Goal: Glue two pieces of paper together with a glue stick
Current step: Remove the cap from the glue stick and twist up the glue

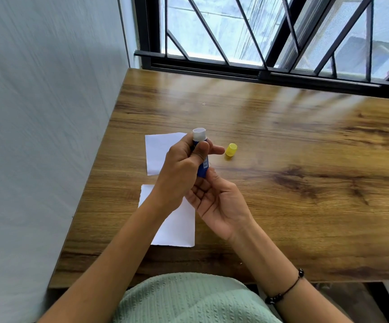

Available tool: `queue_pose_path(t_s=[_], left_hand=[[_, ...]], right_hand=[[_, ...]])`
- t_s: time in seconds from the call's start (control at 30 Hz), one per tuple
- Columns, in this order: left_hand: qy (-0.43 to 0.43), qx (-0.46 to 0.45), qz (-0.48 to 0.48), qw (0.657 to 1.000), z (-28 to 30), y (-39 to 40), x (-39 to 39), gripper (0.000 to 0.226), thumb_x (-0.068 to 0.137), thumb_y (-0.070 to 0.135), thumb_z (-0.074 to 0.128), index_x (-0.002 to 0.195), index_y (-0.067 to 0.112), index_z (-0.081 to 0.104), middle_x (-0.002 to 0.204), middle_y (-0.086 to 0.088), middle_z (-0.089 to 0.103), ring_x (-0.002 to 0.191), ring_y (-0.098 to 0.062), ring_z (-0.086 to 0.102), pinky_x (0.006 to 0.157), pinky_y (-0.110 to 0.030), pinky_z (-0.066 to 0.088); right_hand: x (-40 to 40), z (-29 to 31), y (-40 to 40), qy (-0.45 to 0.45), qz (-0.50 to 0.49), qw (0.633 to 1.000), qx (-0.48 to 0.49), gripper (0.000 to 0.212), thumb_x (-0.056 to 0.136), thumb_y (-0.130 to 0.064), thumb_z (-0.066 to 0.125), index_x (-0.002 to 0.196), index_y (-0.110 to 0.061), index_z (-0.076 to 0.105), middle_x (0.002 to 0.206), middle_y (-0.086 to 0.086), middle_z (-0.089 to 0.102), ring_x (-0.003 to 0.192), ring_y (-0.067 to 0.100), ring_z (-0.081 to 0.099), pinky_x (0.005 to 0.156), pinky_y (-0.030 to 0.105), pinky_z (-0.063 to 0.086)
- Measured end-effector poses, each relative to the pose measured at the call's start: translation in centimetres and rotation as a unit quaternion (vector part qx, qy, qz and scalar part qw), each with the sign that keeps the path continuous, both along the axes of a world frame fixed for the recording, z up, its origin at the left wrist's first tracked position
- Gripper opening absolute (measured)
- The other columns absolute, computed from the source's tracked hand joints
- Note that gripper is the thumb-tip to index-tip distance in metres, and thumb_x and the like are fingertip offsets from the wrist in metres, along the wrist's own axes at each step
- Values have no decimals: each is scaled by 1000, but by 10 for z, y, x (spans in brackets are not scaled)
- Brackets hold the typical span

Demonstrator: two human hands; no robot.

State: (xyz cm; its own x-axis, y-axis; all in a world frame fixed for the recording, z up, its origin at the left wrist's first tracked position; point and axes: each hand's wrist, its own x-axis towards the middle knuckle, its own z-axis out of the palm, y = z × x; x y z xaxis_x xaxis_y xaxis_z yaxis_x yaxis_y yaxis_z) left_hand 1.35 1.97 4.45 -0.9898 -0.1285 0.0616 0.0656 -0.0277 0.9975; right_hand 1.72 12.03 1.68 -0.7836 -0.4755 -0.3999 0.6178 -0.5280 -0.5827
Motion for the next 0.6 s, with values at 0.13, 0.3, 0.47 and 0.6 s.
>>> queue_pose_path(t_s=[0.13, 0.3, 0.47, 0.6], left_hand=[[-5, -3, -2, 1000, 1, -2, 0, 19, 96, 18, 37, 85, 18, 52, 95, 2, 70, 86, -18, 64, 80, -37, 52], [-7, -11, 0, 1000, 1, 0, 0, 18, 96, 18, 38, 85, 20, 53, 95, 2, 69, 93, -20, 65, 91, -41, 50], [-7, 0, 7, 1000, 1, 0, 1, 19, 96, 20, 39, 84, 19, 53, 96, 0, 71, 82, -17, 64, 82, -42, 51], [-5, -10, 3, 1000, 2, -2, 1, 19, 96, 19, 38, 83, 20, 52, 97, 0, 70, 85, -19, 64, 78, -37, 52]], right_hand=[[-1, 1, 0, 29, -1, 1000, -10, 27, 78, -19, 56, 102, -6, 59, 79, 10, 70, 72, 18, 68, 70, 26, 57], [-2, -2, -1, 22, -10, 1000, -8, 19, 84, -18, 52, 94, -7, 65, 75, 9, 71, 70, 18, 69, 69, 27, 58], [-1, -4, -2, -1, 2, 1000, 9, 40, 88, -33, 46, 71, -10, 75, 67, 7, 71, 64, 16, 68, 64, 24, 57], [-1, -1, -1, 16, 2, 1000, -5, 31, 79, -26, 55, 103, -6, 61, 79, 10, 70, 73, 19, 68, 71, 27, 57]])
